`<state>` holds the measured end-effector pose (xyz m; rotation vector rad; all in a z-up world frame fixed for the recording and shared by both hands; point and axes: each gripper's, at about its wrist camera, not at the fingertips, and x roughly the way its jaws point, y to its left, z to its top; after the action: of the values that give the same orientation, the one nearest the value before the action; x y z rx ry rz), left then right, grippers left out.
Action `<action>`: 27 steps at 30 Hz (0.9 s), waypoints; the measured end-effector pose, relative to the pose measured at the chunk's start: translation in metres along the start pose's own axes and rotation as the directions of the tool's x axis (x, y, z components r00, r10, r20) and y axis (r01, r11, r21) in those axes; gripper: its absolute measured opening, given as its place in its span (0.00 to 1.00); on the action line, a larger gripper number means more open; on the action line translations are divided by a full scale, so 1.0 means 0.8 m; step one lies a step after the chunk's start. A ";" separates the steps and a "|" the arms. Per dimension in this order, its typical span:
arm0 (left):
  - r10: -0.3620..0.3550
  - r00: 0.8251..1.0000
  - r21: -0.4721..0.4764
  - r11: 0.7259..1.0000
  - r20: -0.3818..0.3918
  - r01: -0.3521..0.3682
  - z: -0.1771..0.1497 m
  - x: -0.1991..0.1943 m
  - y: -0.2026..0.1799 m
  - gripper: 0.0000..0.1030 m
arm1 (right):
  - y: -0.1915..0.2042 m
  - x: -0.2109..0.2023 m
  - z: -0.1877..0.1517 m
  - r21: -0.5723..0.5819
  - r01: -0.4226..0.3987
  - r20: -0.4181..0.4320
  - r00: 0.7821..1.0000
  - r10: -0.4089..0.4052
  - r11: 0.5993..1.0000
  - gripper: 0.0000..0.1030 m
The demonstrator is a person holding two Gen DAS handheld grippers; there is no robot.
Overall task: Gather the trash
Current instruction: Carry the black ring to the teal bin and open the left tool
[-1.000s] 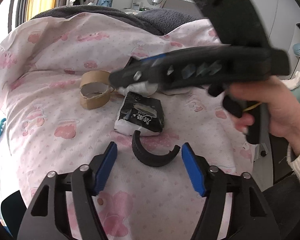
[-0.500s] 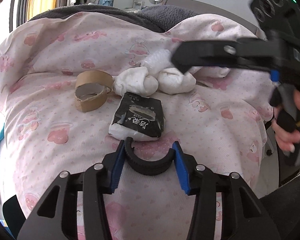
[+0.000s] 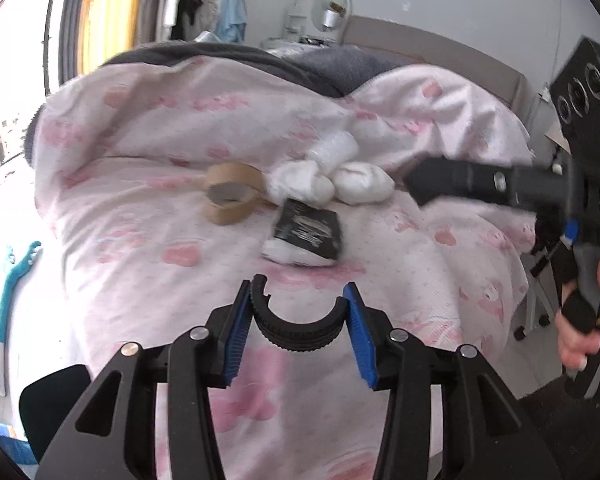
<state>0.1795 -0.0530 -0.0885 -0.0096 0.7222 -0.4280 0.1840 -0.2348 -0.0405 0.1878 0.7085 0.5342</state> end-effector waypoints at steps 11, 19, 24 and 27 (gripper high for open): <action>0.170 0.985 -0.102 0.980 -0.020 -0.171 -0.003 -0.020 0.083 0.47 | 0.055 0.014 0.004 -0.091 -0.026 -0.017 1.000 0.024 0.996 0.46; 0.252 0.964 -0.157 0.952 -0.082 -0.262 -0.020 -0.030 0.136 0.47 | 0.099 0.043 0.011 -0.135 -0.079 -0.039 0.996 0.075 0.988 0.46; 0.273 0.957 -0.196 0.937 -0.097 -0.288 -0.030 -0.041 0.171 0.47 | 0.125 0.062 0.014 -0.157 -0.107 -0.056 0.994 0.099 0.982 0.46; 0.284 0.952 -0.214 0.929 -0.111 -0.302 -0.039 -0.047 0.190 0.47 | 0.139 0.073 0.015 -0.167 -0.119 -0.065 0.992 0.110 0.979 0.46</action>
<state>0.1917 0.1045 -0.1114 -0.1011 0.8330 -0.0560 0.1844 -0.1091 -0.0268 0.0538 0.7045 0.7092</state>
